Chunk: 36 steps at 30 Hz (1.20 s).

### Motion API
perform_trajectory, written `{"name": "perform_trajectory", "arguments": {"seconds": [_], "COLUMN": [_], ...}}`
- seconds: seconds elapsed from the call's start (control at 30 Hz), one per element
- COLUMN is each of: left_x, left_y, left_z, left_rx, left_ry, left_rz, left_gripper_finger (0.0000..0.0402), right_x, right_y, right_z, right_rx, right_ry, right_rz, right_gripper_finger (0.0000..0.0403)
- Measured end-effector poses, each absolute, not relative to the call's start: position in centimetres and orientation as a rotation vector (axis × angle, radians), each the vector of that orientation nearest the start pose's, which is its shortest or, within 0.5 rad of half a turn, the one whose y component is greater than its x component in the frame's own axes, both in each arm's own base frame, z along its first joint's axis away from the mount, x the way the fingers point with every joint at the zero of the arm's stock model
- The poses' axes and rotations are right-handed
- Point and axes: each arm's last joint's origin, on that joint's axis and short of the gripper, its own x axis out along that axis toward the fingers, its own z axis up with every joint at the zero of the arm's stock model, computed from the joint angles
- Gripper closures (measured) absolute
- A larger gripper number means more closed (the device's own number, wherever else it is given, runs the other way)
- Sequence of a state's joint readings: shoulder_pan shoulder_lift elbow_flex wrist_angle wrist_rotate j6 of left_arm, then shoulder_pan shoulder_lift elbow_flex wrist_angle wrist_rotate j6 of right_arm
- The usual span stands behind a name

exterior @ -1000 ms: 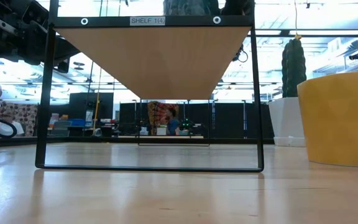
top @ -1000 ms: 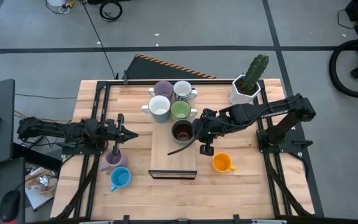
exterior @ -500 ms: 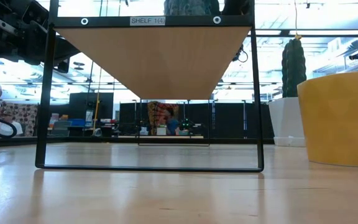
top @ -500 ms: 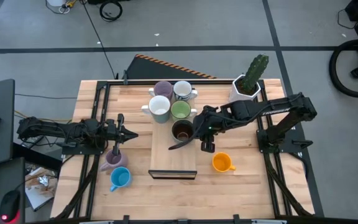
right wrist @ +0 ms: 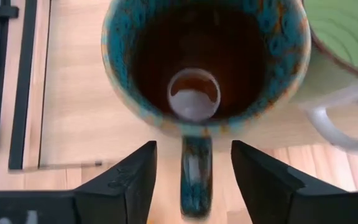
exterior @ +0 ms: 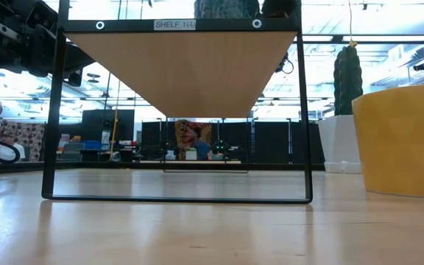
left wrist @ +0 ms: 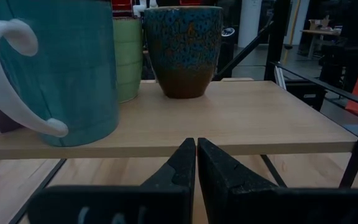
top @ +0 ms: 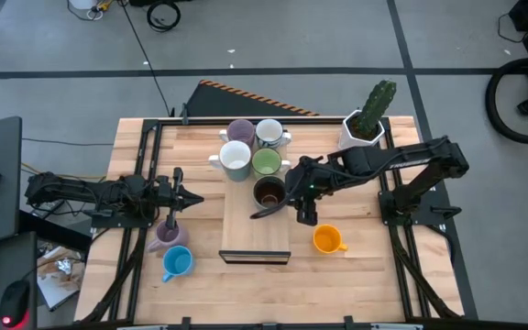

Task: Place coffee mugs
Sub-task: Put the brown patterned mug on the shelf, then put the yellow mug on the shelf beside the dark green mug

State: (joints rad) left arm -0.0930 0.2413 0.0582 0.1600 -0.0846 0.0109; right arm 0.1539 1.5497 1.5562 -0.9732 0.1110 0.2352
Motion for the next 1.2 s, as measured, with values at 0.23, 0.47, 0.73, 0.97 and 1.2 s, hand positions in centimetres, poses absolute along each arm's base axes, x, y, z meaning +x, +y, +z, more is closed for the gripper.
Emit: {"name": "perform_trajectory", "arguments": {"seconds": [0.23,0.47,0.73,0.97,1.2], "left_x": [11.2,11.2,11.2,11.2,11.2], "left_y": [-0.8,-0.8,-0.8,-0.8,-0.8], "left_z": [17.9,17.9,17.9,17.9,17.9], "left_rx": [0.013,0.013,0.013,0.013,0.013], "left_ry": [0.023,0.023,0.023,0.024,0.023], "left_rz": [-0.009,-0.008,-0.008,-0.009,-0.009], "left_gripper_finger": [0.0379,0.0379,0.0379,0.0379,0.0379], "right_x": [31.3,31.5,30.5,28.8,25.9], "right_y": [4.4,4.3,3.8,3.5,3.8], "right_z": [35.1,35.2,35.4,37.2,38.6], "right_rx": [0.086,0.123,0.116,0.126,0.078], "right_ry": [0.928,0.902,0.951,0.896,0.922], "right_rz": [-0.103,-0.120,-0.129,-0.121,-0.041], "right_gripper_finger": [0.0178,0.0180,0.0180,0.0180,0.0180]}}
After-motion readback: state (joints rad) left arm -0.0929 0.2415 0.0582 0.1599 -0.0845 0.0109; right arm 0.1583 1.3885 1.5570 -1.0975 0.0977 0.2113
